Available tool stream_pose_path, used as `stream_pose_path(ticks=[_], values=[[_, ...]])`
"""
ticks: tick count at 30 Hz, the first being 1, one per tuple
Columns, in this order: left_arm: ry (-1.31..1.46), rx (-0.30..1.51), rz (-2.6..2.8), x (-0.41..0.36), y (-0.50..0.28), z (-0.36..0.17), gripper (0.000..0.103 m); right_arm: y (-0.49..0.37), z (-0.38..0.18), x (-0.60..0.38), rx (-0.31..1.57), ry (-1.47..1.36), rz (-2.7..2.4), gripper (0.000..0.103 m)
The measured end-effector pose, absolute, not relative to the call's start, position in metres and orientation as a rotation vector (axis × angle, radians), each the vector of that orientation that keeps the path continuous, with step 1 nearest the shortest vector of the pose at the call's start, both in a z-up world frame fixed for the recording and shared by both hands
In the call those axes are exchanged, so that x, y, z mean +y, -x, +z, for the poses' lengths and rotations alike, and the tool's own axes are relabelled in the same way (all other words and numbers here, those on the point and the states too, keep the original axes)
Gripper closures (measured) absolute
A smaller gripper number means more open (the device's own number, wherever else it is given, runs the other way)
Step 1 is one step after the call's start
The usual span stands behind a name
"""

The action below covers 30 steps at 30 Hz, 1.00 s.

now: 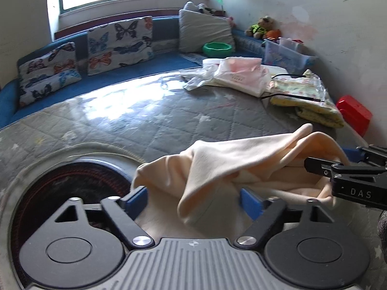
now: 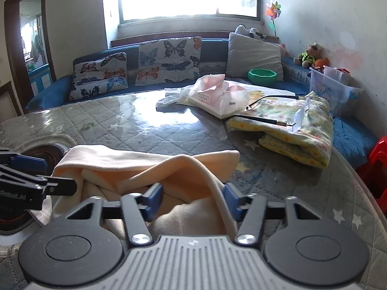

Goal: Fold clothes
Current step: 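Close the left tool on the garment edge while the right tool grasps another edge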

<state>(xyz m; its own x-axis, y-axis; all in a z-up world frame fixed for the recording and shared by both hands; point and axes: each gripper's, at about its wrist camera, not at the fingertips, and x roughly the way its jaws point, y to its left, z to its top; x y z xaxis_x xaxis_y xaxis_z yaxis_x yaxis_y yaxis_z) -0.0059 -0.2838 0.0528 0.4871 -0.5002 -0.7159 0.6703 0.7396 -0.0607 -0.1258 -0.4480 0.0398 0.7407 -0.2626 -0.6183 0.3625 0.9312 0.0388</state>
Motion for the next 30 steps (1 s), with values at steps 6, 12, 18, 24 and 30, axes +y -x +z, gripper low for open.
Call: stream_pose_path(ticks=[6,12,18,24,30], values=[[-0.223,0.810,-0.781,-0.287,0.003,0.047,0.069,0.135,0.040,-0.458,0.629,-0.194,-0.361,0.079],[-0.233,0.772,-0.800,-0.288,0.010,0.050,0.084,0.145,0.045,-0.459,0.582,-0.206,-0.366,0.088],[-0.230,0.749,-0.807,-0.279,0.017,0.056,0.088,0.158,0.055,-0.461,0.523,-0.220,-0.385,0.100],[-0.223,0.727,-0.802,-0.270,0.022,0.062,0.090,0.160,0.056,-0.455,0.535,-0.178,-0.380,0.100],[-0.213,0.694,-0.789,-0.259,0.031,0.073,0.090,0.152,0.059,-0.444,0.533,-0.128,-0.359,0.099]])
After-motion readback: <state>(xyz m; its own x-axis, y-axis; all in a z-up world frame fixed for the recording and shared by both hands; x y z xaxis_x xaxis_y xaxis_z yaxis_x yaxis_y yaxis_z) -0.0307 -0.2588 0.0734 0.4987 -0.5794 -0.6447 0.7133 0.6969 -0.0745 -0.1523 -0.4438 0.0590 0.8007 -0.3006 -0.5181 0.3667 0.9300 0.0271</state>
